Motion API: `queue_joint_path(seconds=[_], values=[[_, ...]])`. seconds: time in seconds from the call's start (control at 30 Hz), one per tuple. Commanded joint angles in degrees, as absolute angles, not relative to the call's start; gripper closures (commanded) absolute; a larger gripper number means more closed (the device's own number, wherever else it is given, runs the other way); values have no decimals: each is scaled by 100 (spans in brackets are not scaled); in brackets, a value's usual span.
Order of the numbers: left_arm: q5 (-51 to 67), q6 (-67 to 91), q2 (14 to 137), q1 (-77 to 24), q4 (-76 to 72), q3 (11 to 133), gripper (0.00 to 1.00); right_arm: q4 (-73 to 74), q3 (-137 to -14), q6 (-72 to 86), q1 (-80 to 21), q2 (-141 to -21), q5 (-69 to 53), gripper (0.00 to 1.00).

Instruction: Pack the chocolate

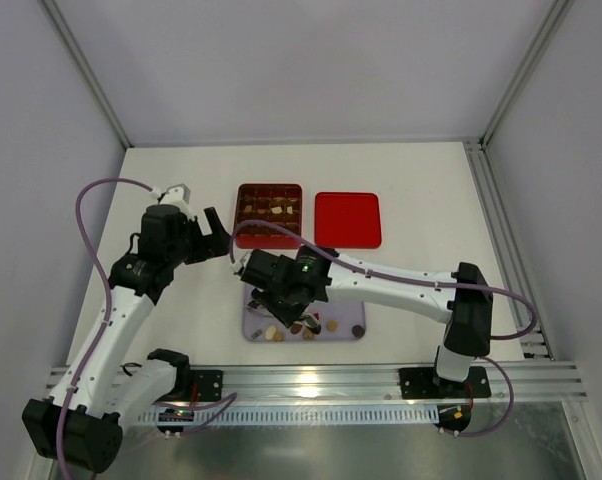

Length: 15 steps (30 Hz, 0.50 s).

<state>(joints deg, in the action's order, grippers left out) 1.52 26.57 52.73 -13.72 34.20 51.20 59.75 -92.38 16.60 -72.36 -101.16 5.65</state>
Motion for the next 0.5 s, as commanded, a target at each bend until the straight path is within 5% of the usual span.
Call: queue_joint_path(seconds=[0.0, 0.47], values=[[70, 2602, 5151, -1336, 3366, 5256, 0, 5942, -9466, 1600, -7049, -9677, 756, 68], [61, 2610, 5150, -1336, 3366, 5256, 0, 5766, -10783, 1187, -5635, -10290, 773, 68]])
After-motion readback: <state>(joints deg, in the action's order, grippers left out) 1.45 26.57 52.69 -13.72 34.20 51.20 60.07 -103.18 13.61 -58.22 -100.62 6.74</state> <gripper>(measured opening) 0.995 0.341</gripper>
